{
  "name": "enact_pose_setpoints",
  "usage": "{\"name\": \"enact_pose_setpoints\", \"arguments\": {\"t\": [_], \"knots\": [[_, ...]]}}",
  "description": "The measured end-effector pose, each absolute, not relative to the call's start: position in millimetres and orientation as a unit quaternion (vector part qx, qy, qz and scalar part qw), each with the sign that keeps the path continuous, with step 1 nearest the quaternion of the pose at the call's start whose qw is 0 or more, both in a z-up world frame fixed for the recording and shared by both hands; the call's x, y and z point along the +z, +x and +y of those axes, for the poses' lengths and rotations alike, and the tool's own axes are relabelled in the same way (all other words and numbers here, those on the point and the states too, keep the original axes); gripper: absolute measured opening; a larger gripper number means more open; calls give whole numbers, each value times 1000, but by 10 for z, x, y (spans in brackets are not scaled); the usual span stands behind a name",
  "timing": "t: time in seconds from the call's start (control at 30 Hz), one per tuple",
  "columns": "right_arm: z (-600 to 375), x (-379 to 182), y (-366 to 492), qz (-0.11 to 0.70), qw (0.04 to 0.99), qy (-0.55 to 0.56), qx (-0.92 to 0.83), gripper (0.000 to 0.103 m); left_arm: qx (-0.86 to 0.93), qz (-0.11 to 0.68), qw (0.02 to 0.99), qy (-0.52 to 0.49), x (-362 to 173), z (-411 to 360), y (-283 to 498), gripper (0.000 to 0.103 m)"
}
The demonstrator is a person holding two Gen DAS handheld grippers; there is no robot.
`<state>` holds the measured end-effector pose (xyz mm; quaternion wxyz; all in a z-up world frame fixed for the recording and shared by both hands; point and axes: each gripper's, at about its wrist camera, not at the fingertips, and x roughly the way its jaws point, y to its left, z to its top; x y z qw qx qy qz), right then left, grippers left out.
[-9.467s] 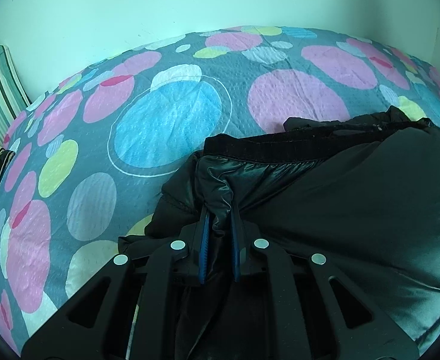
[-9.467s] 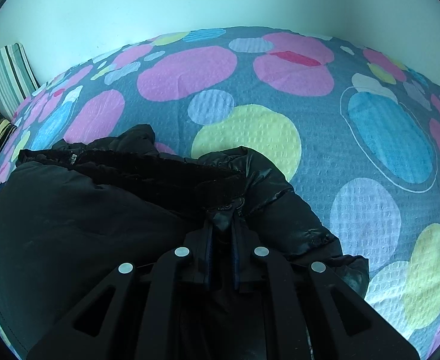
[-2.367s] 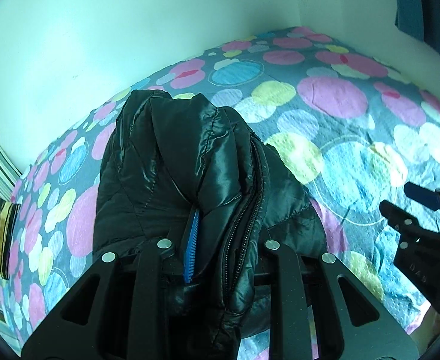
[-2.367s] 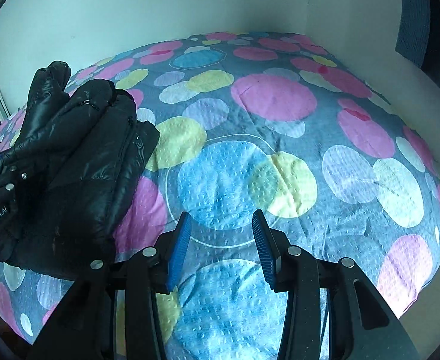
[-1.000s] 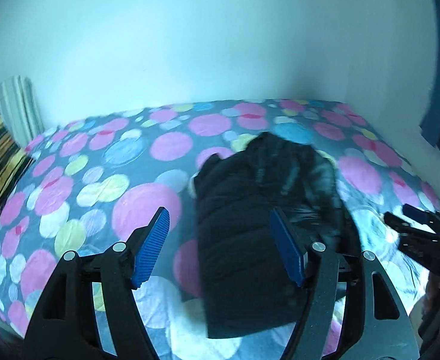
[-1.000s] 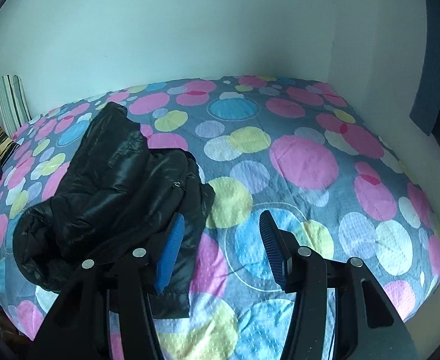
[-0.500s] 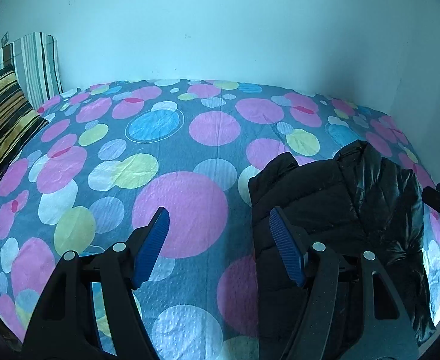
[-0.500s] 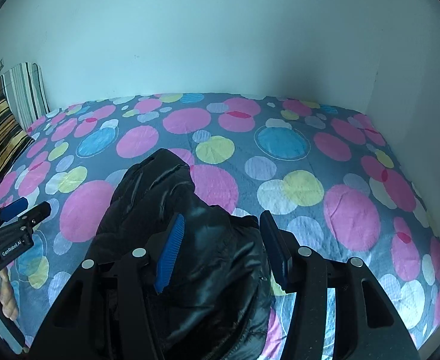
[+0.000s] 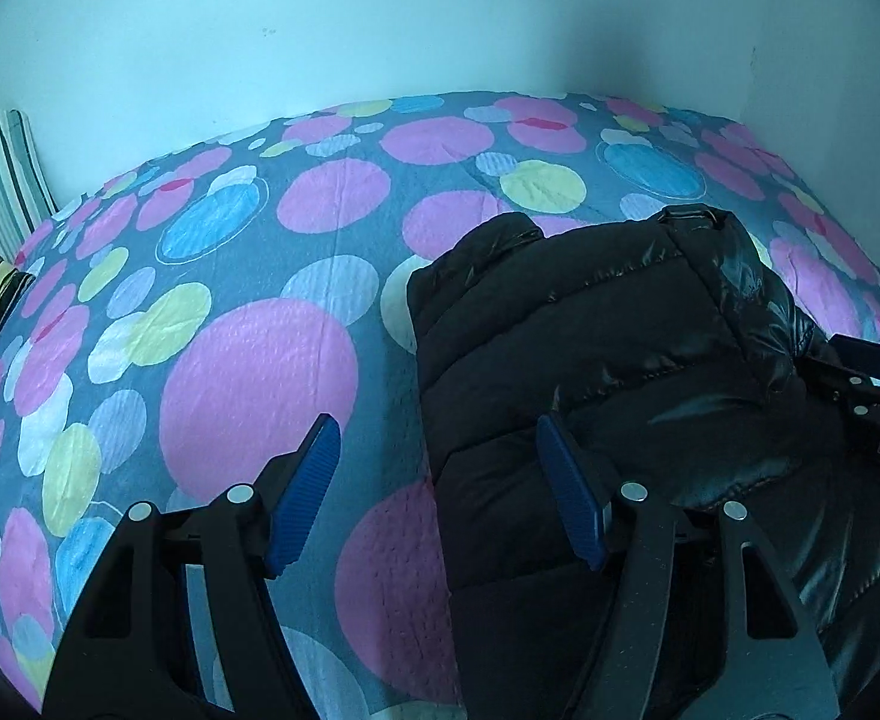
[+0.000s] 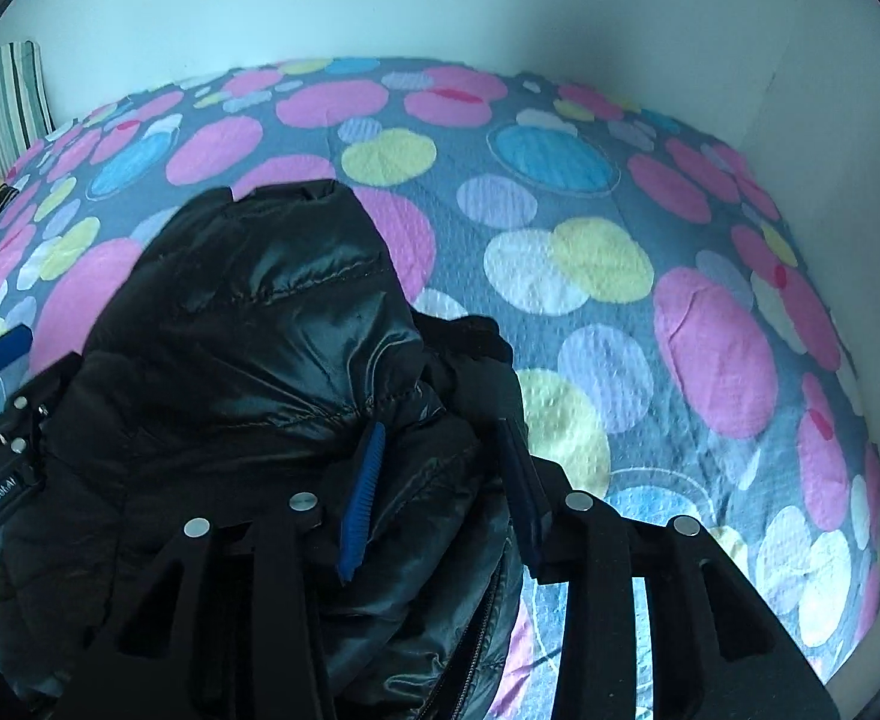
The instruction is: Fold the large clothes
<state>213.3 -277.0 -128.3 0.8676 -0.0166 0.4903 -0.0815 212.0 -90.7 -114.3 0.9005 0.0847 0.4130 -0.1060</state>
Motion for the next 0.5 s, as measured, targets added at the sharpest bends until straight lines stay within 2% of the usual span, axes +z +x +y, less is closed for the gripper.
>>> {"name": "enact_pose_setpoints", "arguments": {"t": [0.2,0.5], "knots": [[-2929,-1541,2231,514,854,12,-79,49,-113,439,885,110,-1301,-1092,2287,67],[-2973,-1718,2253,513,854,38,-83,50,-102,454,874,138,-1481,-1228,2416,67]]}}
